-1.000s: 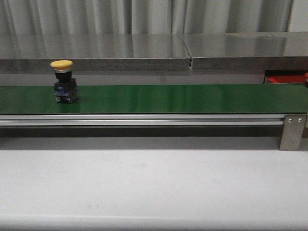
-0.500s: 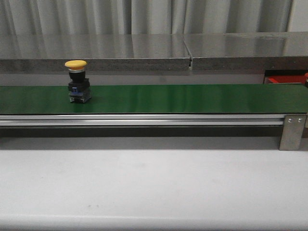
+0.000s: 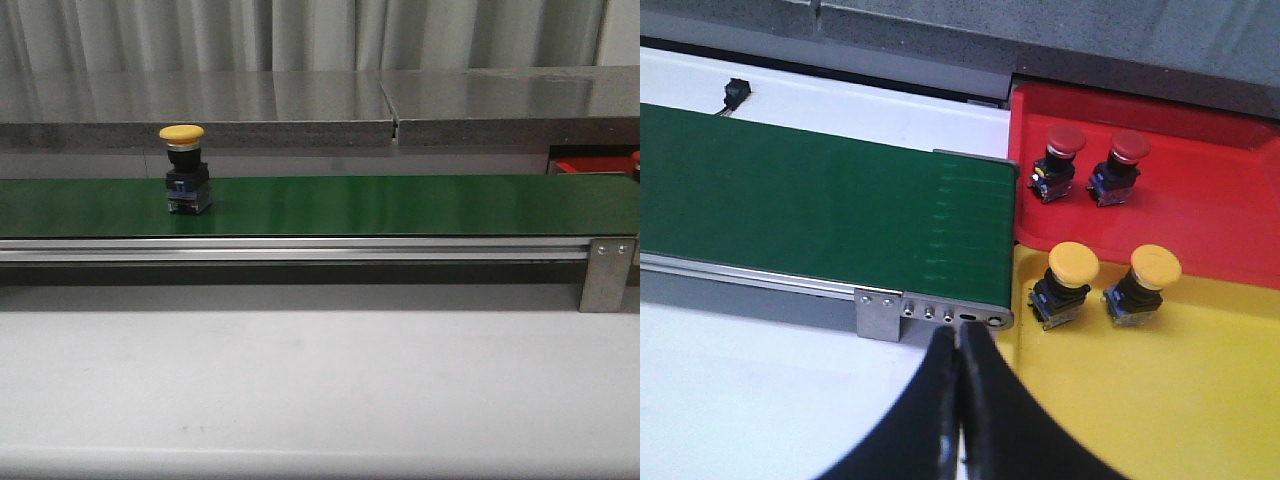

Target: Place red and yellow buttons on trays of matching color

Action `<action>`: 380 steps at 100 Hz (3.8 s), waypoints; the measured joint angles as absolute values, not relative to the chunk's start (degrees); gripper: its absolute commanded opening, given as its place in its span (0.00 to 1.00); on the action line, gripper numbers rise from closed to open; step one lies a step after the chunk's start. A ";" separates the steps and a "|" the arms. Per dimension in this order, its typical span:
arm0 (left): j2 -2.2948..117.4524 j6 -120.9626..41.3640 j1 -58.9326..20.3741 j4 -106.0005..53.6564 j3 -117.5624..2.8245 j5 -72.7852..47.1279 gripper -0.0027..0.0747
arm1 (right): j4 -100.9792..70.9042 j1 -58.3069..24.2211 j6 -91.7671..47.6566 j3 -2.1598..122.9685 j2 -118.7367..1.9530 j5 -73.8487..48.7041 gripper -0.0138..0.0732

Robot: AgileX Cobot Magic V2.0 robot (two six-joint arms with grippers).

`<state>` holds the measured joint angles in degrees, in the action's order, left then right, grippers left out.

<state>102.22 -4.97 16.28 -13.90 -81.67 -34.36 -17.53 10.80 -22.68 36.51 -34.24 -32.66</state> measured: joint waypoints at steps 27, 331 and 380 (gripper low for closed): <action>102.22 -4.97 15.93 -13.90 -79.26 -33.28 0.32 | -17.53 10.80 -22.68 36.51 -34.24 -32.66 0.02; 49.43 -9.95 -0.71 -14.13 -52.09 -39.79 0.01 | -17.76 10.80 -22.68 36.51 -34.24 -32.66 0.02; 44.33 -9.95 -0.71 -13.92 -49.45 -41.83 0.01 | -17.89 9.26 -22.68 43.11 -39.84 -35.15 0.02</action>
<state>44.33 -9.95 -0.71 -13.92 -49.45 -41.83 -17.89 9.26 -22.68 43.11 -39.84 -35.15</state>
